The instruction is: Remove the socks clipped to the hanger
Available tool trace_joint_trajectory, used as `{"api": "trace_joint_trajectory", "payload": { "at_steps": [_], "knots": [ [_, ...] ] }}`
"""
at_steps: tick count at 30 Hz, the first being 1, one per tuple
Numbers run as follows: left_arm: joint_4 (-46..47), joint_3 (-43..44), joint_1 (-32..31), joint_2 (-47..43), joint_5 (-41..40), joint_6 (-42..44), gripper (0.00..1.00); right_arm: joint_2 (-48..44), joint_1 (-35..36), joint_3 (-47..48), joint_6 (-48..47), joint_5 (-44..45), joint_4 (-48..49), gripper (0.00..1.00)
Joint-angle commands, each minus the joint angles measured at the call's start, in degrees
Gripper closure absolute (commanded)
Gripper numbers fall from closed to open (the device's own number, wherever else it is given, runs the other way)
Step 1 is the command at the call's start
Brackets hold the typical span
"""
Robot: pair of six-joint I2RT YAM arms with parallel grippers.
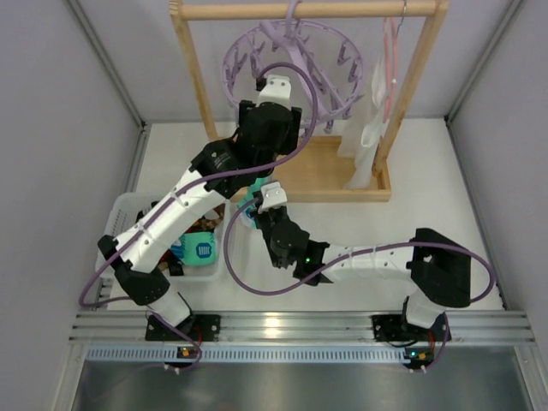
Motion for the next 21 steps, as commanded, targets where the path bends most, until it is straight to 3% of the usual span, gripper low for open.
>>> {"api": "trace_joint_trajectory", "payload": {
  "at_steps": [1,7,11,12,16,21],
  "knots": [
    [1.1,0.6,-0.2,0.6,-3.0,1.8,0.26,0.7,2.2,2.1,-1.1,-0.2,2.5,1.00],
    [1.1,0.9,0.0,2.5,-4.7,2.6,0.38,0.9,3.1,2.0,-2.4,-0.4,3.6,1.00],
    [1.1,1.6,0.3,3.1,-4.7,2.6,0.62,1.0,3.3,1.4,-2.5,-0.5,3.9,1.00],
    [1.1,1.9,0.3,3.1,-5.0,2.7,0.73,1.0,3.3,1.2,-2.5,-0.4,4.1,1.00],
    [1.1,2.5,0.7,3.3,-4.2,2.7,0.90,-0.8,3.3,-2.4,-0.9,-0.5,5.0,1.00],
    [1.2,2.2,1.3,3.1,-3.2,1.9,0.91,-5.2,3.4,-14.6,3.5,-5.3,9.9,1.00]
  ]
}}
